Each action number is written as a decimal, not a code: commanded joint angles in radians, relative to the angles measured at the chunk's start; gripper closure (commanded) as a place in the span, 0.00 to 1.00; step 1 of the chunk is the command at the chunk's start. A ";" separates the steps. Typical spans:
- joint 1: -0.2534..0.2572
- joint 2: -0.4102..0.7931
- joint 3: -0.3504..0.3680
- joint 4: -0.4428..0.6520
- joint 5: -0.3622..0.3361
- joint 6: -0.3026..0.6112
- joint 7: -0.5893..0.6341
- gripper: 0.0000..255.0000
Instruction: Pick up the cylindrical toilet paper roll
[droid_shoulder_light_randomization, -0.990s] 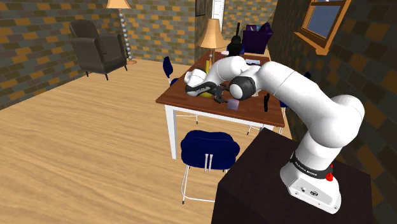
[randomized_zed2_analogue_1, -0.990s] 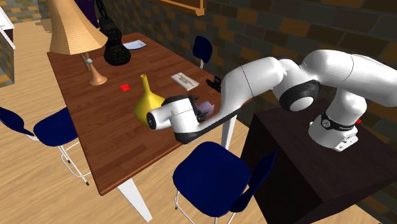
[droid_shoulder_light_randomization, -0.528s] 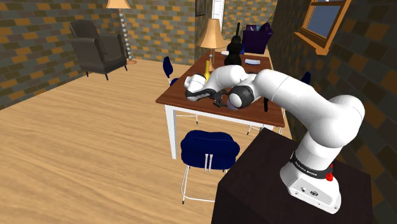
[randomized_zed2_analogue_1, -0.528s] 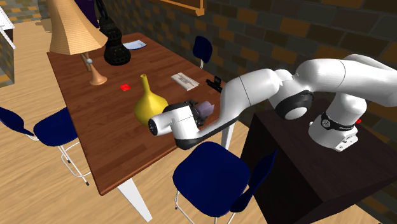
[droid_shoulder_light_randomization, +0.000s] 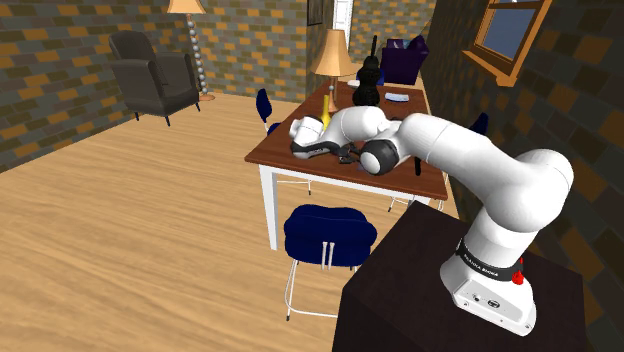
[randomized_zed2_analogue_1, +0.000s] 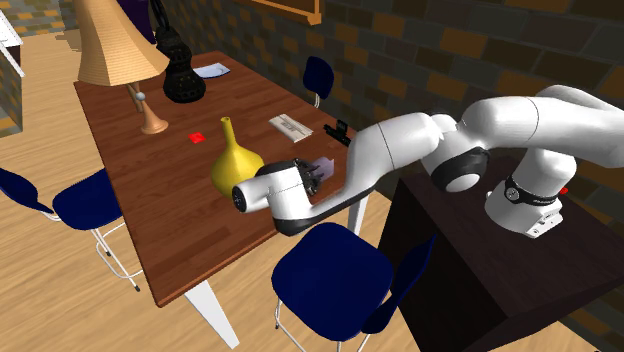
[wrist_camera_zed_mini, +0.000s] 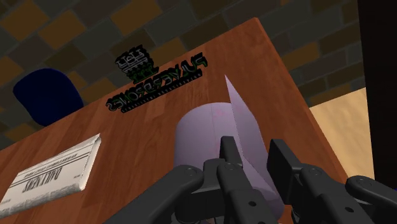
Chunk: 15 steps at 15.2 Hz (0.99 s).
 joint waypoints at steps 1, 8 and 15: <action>-0.002 0.008 0.001 0.005 0.002 0.014 -0.002 1.00; 0.010 -0.160 0.021 -0.217 -0.013 0.059 0.033 1.00; 0.018 -0.252 0.019 -0.296 -0.024 0.051 0.019 1.00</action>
